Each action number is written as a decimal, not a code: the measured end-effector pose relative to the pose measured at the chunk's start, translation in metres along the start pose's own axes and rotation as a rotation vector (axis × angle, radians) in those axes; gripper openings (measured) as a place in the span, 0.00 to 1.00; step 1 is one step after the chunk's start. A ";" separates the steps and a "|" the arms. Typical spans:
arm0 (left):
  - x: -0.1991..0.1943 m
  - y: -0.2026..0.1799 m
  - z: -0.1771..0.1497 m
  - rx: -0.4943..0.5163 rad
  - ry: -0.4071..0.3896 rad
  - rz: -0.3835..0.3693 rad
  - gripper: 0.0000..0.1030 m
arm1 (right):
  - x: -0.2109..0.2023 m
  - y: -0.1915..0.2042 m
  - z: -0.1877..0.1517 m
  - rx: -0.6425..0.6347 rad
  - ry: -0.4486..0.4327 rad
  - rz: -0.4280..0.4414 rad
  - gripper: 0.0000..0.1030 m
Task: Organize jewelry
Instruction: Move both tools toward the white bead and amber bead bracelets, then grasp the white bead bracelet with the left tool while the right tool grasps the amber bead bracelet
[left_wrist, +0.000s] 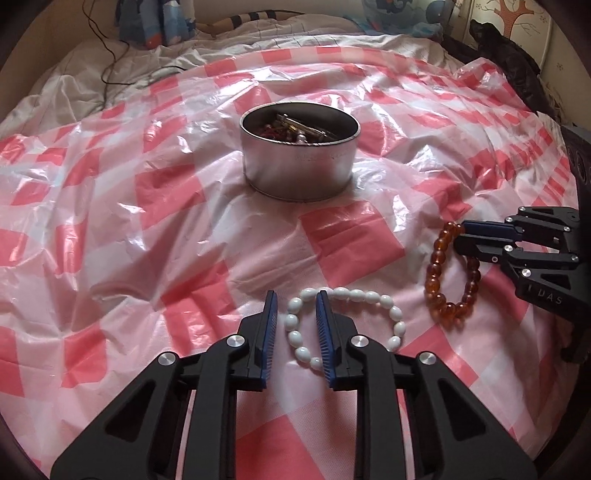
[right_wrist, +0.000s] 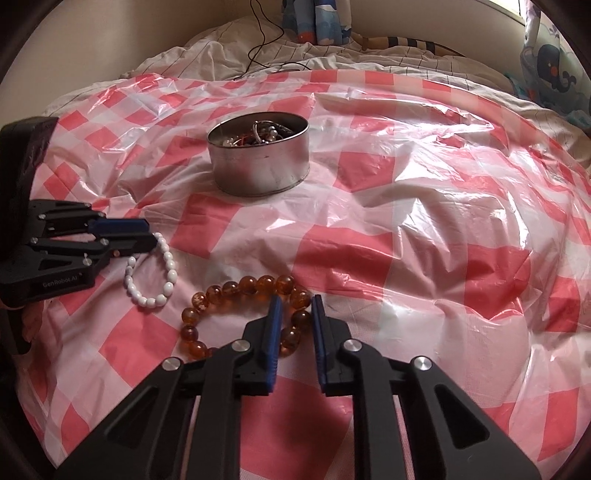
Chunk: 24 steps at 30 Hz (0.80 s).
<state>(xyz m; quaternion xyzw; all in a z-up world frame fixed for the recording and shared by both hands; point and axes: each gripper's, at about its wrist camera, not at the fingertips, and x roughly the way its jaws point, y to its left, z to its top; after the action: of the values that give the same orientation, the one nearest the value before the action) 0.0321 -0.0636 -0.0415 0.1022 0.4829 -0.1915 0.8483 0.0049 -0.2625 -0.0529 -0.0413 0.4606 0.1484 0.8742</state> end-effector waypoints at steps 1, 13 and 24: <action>-0.001 0.000 0.000 0.006 -0.006 0.004 0.20 | 0.001 0.000 0.000 -0.003 0.002 -0.003 0.17; -0.003 -0.011 -0.001 0.066 0.005 0.001 0.06 | -0.007 0.000 0.003 -0.010 -0.039 -0.010 0.12; 0.008 -0.009 -0.003 0.071 0.047 0.033 0.09 | 0.002 0.001 0.002 -0.004 -0.002 -0.009 0.21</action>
<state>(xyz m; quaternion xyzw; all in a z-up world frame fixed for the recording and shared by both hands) 0.0296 -0.0728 -0.0503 0.1446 0.4941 -0.1920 0.8355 0.0070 -0.2609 -0.0530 -0.0450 0.4593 0.1452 0.8752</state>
